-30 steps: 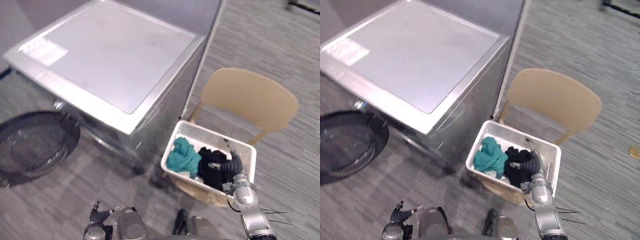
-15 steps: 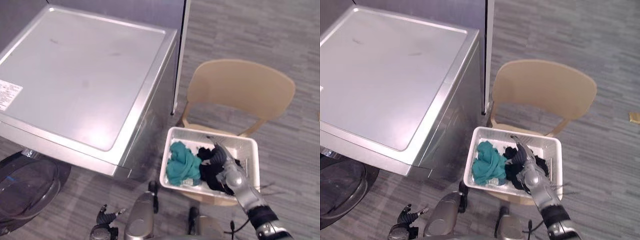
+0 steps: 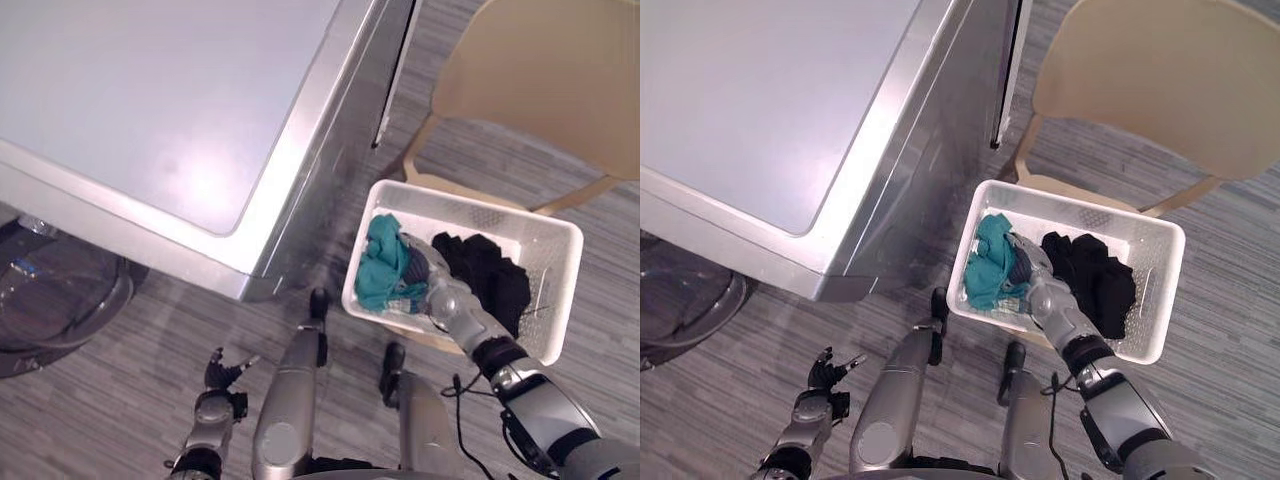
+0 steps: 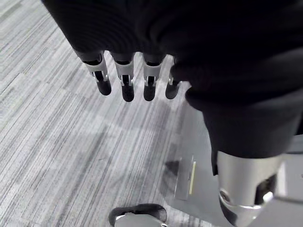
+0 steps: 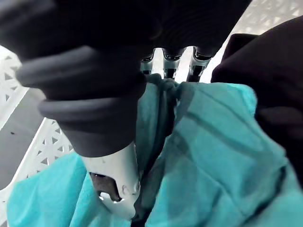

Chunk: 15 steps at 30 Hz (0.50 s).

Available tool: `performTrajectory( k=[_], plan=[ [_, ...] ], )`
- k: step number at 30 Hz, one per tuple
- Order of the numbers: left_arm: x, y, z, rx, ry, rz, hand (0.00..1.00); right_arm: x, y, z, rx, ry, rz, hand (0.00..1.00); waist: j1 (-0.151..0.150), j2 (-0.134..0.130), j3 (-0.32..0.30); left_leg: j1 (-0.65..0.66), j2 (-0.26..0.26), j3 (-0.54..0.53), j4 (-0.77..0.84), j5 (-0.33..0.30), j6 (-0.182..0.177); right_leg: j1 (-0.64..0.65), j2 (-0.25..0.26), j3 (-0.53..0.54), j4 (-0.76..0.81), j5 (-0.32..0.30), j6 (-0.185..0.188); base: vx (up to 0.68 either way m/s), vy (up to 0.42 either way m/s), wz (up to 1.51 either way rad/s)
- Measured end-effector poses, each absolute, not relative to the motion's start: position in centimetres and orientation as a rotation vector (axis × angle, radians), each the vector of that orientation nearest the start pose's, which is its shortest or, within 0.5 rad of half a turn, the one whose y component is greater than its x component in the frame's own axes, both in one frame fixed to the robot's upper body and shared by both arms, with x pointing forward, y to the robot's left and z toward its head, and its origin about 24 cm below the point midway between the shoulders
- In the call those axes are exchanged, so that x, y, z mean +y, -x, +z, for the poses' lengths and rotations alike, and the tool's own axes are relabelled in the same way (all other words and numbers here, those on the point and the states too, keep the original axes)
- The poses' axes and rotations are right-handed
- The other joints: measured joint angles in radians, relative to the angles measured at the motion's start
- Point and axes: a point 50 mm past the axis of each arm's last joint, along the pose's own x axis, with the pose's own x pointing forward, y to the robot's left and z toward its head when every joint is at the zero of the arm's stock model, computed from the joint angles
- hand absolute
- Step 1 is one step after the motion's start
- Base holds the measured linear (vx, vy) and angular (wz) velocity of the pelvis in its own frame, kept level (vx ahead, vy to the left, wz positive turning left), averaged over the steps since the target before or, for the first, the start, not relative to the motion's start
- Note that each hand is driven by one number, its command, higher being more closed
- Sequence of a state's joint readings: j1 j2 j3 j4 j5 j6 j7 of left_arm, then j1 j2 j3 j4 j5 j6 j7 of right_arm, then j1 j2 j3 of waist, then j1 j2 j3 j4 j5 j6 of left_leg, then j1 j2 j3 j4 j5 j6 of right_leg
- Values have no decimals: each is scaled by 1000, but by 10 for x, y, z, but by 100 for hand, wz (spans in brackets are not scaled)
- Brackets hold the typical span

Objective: Pick up the laundry basket with both hands and put the clothes into the washing machine.

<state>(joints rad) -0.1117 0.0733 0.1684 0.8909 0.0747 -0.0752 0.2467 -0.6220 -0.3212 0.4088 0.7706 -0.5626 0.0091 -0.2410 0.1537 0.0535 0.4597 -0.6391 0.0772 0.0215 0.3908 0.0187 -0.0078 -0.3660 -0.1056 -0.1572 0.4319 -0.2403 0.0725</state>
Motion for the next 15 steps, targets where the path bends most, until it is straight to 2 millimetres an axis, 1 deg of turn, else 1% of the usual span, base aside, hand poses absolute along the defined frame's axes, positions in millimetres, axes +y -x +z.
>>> performTrajectory(
  k=[2,5,7,10,12,15],
  plan=[
    [201,-204,-107,691,-137,359,0,-146,-355,49,-28,1144,89,100,1,-6,4,-9,-2,-8,0,3,1,-4,0,-12,1,0,0,39,-33,11],
    [202,-209,-104,678,-125,381,0,-134,-356,50,-51,1126,90,100,-1,-14,8,-5,-6,-22,-8,18,8,5,-2,-33,1,0,-1,67,-53,16],
    [202,-210,-103,671,-124,384,0,-132,-355,50,-51,1121,95,100,3,-18,10,11,-7,-25,-14,18,8,20,-2,-34,0,-2,-4,52,-54,10],
    [201,-212,-102,663,-124,381,0,-124,-354,48,-52,1100,110,100,6,-22,13,52,-12,-23,-56,32,-2,46,-6,-34,-10,-5,-9,40,-74,4],
    [201,-212,-102,662,-126,379,0,-123,-353,47,-47,1081,107,100,5,-23,13,69,-12,-26,-77,40,-10,55,-3,-34,-19,-5,-10,13,-71,3],
    [201,-211,-102,670,-147,364,0,-126,-347,48,-49,985,74,100,-1,-26,15,91,-7,-31,-80,42,-12,80,4,-35,-27,-6,-11,15,-53,0]
  ],
)
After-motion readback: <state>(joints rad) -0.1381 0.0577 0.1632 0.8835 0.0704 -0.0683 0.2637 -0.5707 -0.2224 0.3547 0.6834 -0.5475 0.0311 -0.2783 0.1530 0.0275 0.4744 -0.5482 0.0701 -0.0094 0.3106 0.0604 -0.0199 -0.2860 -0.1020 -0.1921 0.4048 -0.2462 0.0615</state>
